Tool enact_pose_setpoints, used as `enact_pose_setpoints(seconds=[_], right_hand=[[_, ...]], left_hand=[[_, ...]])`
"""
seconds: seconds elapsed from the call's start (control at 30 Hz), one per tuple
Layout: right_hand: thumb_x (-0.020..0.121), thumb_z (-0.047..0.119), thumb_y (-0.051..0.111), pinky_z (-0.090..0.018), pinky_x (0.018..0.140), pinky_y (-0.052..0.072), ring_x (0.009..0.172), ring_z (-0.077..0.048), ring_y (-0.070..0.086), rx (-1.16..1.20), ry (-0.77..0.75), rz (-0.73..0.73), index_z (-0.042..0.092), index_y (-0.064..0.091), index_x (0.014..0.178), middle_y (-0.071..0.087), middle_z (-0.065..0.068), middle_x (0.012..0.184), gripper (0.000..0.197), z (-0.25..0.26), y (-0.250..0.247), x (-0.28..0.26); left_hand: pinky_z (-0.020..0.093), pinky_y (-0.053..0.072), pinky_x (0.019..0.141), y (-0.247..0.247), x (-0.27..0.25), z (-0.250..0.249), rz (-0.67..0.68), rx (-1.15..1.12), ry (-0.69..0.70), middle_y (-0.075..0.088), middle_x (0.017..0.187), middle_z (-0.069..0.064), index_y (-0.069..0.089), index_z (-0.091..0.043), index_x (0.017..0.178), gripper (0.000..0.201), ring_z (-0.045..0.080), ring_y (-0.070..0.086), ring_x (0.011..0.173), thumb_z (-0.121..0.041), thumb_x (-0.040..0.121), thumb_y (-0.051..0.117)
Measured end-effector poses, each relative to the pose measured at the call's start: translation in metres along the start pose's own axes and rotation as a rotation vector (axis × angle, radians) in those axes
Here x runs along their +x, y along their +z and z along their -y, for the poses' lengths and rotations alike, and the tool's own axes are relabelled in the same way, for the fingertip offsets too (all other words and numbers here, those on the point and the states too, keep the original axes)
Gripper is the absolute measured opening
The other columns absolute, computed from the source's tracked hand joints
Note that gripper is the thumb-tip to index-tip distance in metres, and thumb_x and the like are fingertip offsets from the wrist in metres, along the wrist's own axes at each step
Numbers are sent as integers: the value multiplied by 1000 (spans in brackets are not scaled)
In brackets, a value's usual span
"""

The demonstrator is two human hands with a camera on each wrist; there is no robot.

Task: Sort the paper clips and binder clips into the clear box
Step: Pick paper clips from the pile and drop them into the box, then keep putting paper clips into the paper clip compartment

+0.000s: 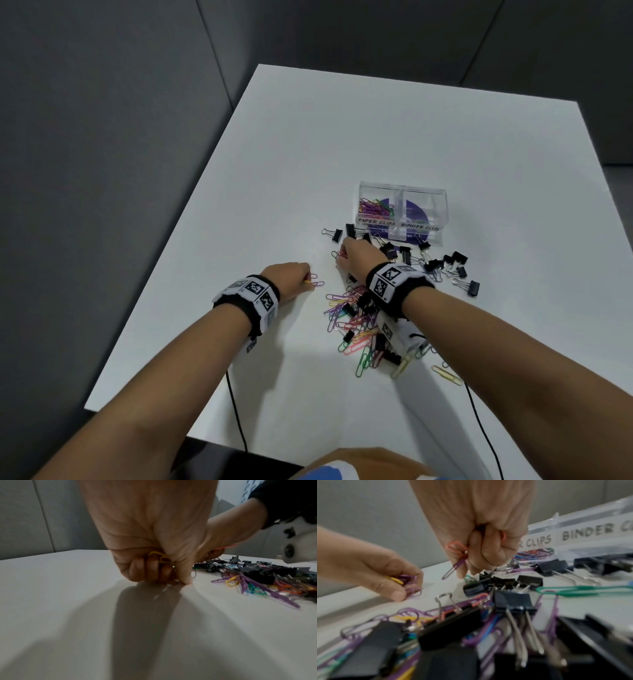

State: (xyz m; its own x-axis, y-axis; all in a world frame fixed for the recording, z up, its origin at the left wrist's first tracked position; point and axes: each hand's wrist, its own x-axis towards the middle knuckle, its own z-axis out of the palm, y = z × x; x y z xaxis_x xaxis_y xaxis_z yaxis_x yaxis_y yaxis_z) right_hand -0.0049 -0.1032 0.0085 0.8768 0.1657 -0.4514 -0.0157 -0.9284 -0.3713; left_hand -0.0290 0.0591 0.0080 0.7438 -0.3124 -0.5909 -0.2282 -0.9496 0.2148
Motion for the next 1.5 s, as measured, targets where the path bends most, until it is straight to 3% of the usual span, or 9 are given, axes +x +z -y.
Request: enact_pose_setpoints(seconds=[0.1, 0.27, 0.47, 0.7, 0.83, 0.97, 1.07, 1.27, 1.5], right_hand=[[96, 13, 44, -33, 71, 38, 97, -33, 60, -107, 7, 33, -1, 53, 106, 62, -18, 107, 20, 6, 1, 5], [96, 12, 41, -34, 70, 39, 95, -33, 59, -146, -76, 15, 2, 51, 94, 57, -18, 95, 14, 0, -6, -2], [98, 21, 42, -31, 66, 41, 74, -23, 50, -16, -113, -113, 2, 52, 103, 53, -8, 83, 22, -29, -42, -19], [98, 18, 43, -27, 63, 34, 78, -21, 45, 165, 33, -256, 8, 43, 91, 49, -8, 88, 12, -52, -107, 7], [97, 14, 43, -29, 71, 37, 80, -23, 48, 163, 27, -275, 7, 45, 90, 56, -16, 95, 9, -41, -120, 37], [92, 14, 51, -35, 88, 47, 103, -30, 59, 70, -18, -158, -2, 59, 110, 63, -18, 116, 25, -32, -114, 53], [92, 15, 51, -35, 94, 47, 108, -28, 59, 110, -46, -180, 3, 59, 116, 63, -14, 118, 28, -39, -110, 48], [94, 11, 44, -36, 78, 52, 89, -26, 63, 150, -83, -369, 3, 63, 101, 68, -10, 98, 22, -75, -108, 11], [95, 17, 45, -24, 66, 41, 81, -19, 61, -107, -184, -182, 10, 63, 98, 67, -5, 97, 19, -99, -61, -28]], left_hand=[[37, 43, 86, -2, -1, -3, -2, -4, 15, 60, 117, 16, 49, -2, 112, 35, 31, 57, 105, -31, 100, 33], [36, 43, 84, -10, 0, -5, 9, -32, 44, 60, 114, 22, 47, 2, 114, 37, 33, 57, 102, -27, 102, 28], [36, 44, 80, -50, 20, -18, -44, 9, 110, 64, 107, 22, 48, -1, 115, 34, 29, 55, 85, -29, 102, 32], [22, 35, 50, -126, 48, -51, -159, 48, 167, 58, 82, 8, 55, -6, 91, 22, 20, 50, 58, -25, 97, 47], [26, 34, 58, -140, 60, -56, -156, 163, 143, 58, 89, 14, 54, -7, 87, 19, 21, 48, 68, -24, 94, 52], [28, 37, 70, -140, 70, -54, -151, 172, 137, 64, 107, 15, 61, -3, 103, 25, 29, 57, 89, -25, 93, 54], [27, 39, 73, -140, 79, -57, -162, 142, 143, 64, 109, 14, 60, -5, 106, 25, 29, 60, 99, -24, 92, 54], [33, 45, 80, -143, 100, -82, -198, 158, 249, 62, 111, 12, 61, -6, 106, 23, 27, 58, 100, -23, 93, 53], [36, 44, 89, -127, 106, -102, -192, 356, 365, 58, 124, 4, 62, -20, 119, 29, 24, 56, 113, -27, 92, 54]])
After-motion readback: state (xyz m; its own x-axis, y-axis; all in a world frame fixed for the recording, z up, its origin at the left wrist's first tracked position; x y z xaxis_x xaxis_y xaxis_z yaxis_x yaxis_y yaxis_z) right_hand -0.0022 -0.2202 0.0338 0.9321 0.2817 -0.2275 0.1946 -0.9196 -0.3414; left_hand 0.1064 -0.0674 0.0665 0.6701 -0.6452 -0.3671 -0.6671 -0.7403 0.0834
